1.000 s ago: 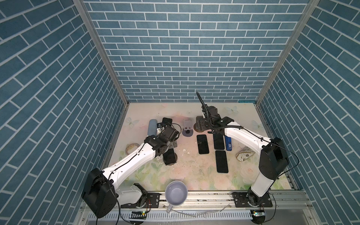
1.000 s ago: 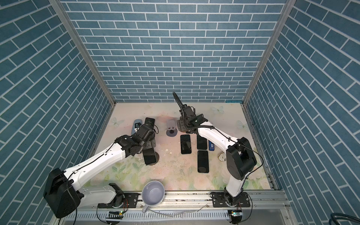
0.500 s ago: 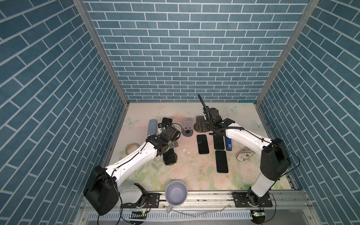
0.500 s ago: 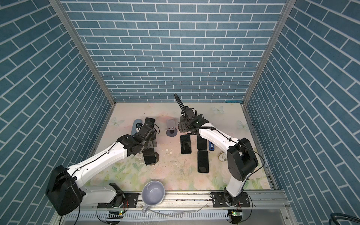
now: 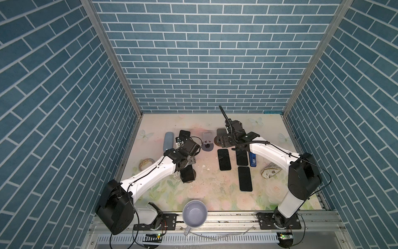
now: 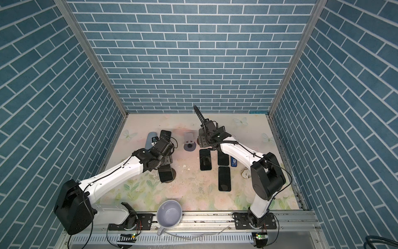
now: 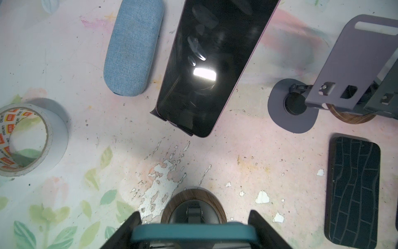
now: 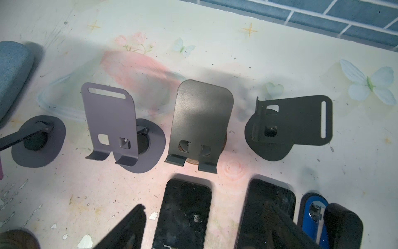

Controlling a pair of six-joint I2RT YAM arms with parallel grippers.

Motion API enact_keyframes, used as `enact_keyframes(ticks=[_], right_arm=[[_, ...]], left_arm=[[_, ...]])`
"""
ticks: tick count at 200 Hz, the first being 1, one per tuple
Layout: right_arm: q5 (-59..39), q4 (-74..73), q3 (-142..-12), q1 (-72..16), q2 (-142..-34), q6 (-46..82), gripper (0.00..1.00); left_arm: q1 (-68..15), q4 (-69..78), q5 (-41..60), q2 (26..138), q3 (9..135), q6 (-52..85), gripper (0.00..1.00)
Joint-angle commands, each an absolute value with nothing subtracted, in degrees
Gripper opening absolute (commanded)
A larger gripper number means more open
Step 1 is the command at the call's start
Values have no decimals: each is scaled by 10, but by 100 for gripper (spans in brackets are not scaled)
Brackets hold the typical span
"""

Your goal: Remove the phone from the phone stand

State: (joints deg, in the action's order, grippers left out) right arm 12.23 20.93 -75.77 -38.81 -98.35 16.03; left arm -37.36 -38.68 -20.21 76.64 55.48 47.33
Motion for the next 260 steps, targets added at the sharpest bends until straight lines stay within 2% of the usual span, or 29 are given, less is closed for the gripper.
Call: enact_keyframes(ticks=[1,50,89,149,260], right_arm=[[123,202,-739,-384,-964,159,87],[121,198,-733,-384,-963,163,87],[116,197,-733,-382,-966,163,87],[115,196,-732,-381,-968,163,87],[118,178,-707,-373,-951,174,87]], left_arm=[[-372,-384,-202,769,560,473,70],[-372,-386,-200,760,564,460,56],[-372,-380,-190,741,571,439,50],[-373,-391,-186,714,599,413,48],[-396,-387,-180,733,656,392,46]])
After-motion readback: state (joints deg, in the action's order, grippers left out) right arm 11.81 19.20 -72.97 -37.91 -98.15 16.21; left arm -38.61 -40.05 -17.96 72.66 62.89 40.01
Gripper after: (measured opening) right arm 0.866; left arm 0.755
